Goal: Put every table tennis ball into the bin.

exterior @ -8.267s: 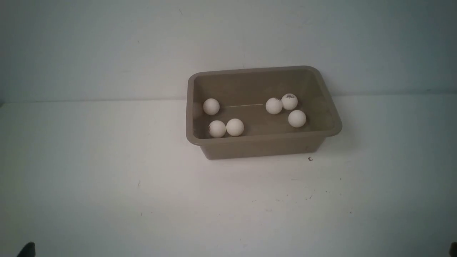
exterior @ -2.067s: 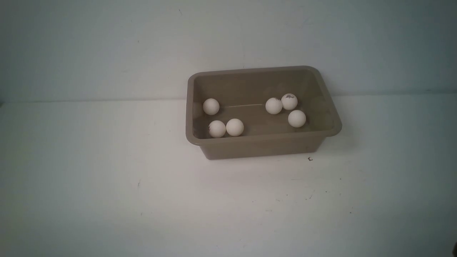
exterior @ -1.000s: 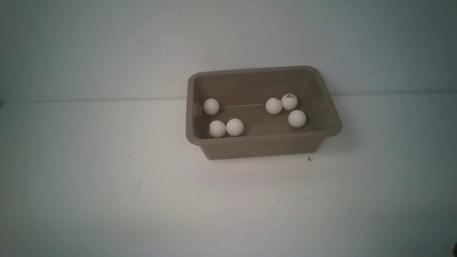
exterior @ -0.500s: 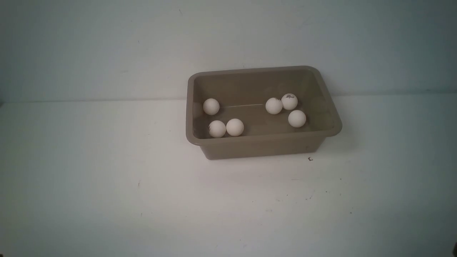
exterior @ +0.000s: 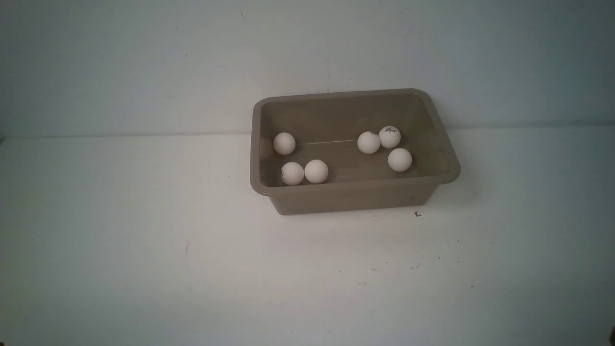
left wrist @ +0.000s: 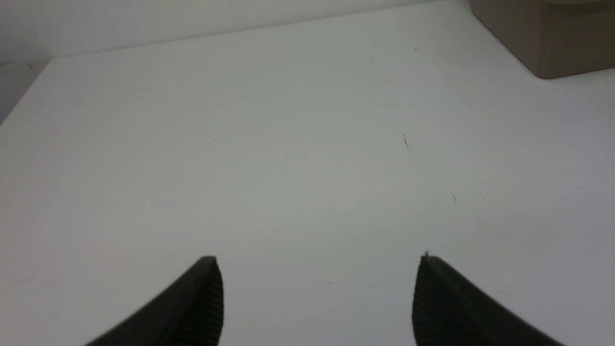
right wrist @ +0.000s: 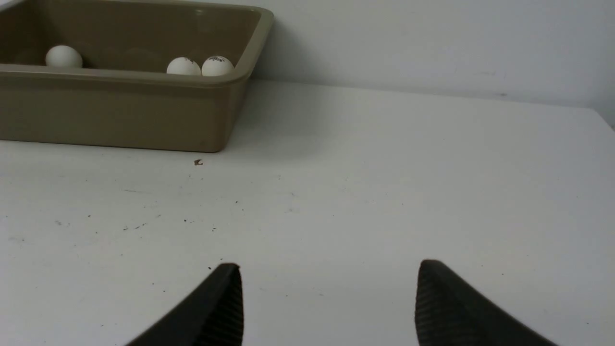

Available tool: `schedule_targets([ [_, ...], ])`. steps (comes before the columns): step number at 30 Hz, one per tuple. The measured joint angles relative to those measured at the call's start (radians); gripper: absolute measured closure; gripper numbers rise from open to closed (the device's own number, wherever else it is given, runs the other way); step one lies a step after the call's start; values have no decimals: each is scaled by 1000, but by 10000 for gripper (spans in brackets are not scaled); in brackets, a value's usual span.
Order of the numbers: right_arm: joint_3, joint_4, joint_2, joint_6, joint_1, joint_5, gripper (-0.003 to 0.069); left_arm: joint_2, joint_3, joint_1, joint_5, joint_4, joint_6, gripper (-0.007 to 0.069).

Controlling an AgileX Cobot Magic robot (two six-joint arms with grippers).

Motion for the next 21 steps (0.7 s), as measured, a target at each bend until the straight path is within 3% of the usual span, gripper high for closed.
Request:
schedule_targets([
  [21,0,0,0,0,0,0,216,0,0,0,0,0,0,146],
])
